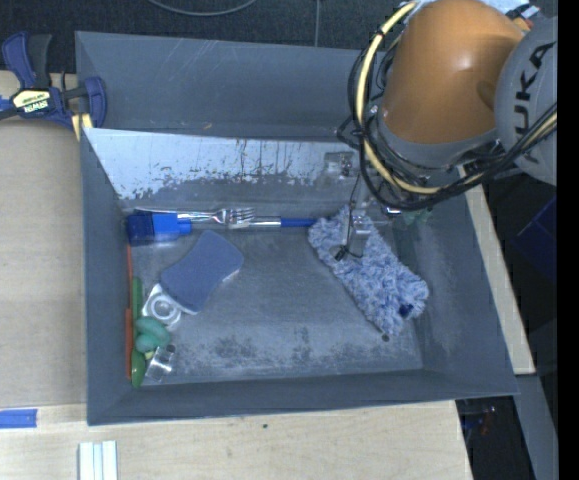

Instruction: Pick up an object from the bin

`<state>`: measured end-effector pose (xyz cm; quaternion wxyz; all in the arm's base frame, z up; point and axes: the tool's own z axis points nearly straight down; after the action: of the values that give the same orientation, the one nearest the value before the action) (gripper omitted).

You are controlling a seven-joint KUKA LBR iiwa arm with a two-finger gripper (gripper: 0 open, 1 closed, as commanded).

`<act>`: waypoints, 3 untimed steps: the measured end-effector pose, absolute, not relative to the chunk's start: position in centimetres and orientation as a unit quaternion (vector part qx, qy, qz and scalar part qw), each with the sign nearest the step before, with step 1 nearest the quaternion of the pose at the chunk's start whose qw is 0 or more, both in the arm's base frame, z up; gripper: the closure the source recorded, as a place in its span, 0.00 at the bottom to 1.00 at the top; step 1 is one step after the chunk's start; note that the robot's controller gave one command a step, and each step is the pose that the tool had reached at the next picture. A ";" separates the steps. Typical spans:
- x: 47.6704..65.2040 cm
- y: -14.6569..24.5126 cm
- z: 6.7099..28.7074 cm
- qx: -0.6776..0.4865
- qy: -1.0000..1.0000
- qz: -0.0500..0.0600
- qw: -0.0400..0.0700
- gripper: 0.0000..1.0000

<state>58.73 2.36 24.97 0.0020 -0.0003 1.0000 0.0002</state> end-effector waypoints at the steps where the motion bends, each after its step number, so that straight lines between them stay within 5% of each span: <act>1: 60.9 -0.9 13.5 0.092 0.996 0.001 0.004 0.00; 2: 55.6 -10.4 7.1 0.043 0.999 -0.001 0.010 0.00; 3: 58.7 -4.9 7.2 0.217 0.976 0.004 0.009 0.00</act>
Offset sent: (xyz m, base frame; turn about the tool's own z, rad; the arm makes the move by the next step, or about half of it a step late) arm -0.0325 -0.1240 -0.1797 0.0824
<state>58.71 -4.93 7.19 0.0086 0.2167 0.9762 0.0035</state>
